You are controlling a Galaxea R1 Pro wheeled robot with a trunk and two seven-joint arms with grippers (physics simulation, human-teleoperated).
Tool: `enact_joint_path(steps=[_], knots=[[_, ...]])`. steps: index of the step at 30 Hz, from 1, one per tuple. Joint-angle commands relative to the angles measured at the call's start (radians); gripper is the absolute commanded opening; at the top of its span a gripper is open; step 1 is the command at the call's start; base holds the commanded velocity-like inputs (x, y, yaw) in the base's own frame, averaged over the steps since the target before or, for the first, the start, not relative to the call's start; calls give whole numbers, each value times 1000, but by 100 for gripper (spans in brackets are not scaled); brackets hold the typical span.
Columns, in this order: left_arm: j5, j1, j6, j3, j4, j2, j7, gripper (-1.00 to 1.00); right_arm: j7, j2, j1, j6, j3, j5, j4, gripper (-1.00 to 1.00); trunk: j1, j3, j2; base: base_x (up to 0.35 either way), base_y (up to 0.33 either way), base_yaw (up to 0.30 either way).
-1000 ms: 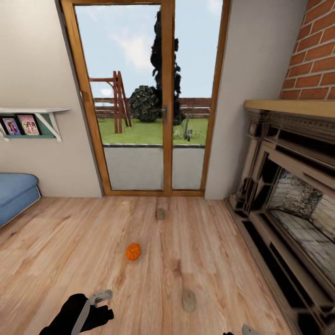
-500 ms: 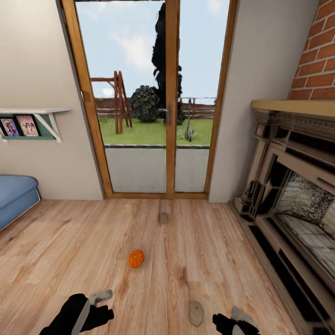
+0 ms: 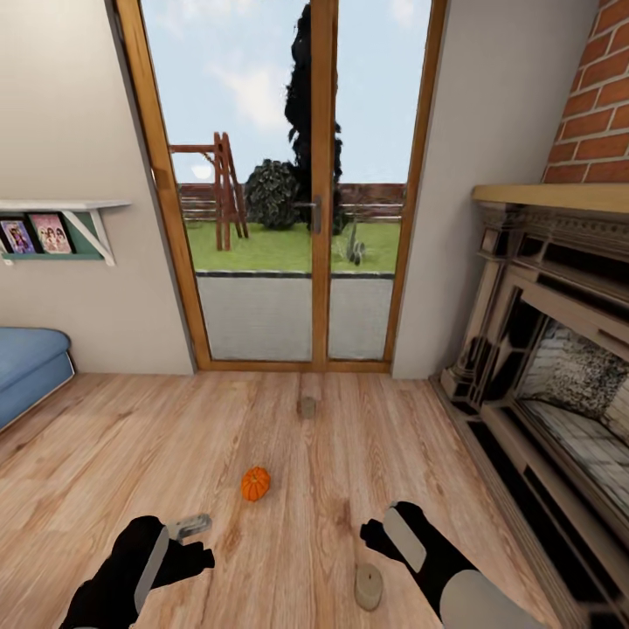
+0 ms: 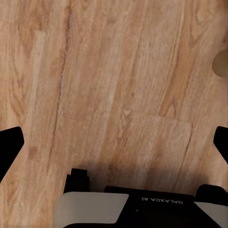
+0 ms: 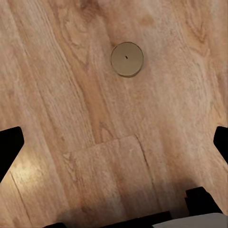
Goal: Place each of the two pumpkins and all three candles from the living room inside a cabinet in the living room (use any cabinet), then make sure every cabinet is closed, and position the cauldron so it is next to a table in the living room.
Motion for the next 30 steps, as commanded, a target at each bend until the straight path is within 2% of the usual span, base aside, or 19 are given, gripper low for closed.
enact_joint_path(steps=[1,6,9,11,16,30], knots=[[0,-1,4,0,-5,0,0,100,-1,1,0,0,0,0,0,100,4,-3,-7,0,0,0],[9,-5,19,-1,-23,-4,2,100,-2,15,-1,0,3,1,0,100,23,-19,-42,0,0,0],[12,-5,19,-2,-25,-5,3,100,-2,23,-1,0,26,2,1,100,35,-28,-63,0,0,0],[13,-5,18,-3,-25,-6,4,100,-2,25,-1,-2,57,2,1,100,42,-35,-77,0,0,0],[13,-5,16,-3,-26,-10,5,100,0,21,0,-8,79,3,-1,100,61,-50,-112,0,0,0],[13,-5,-10,-4,-26,-13,12,100,7,-4,0,-25,82,2,-1,100,115,-94,-210,0,0,0]])
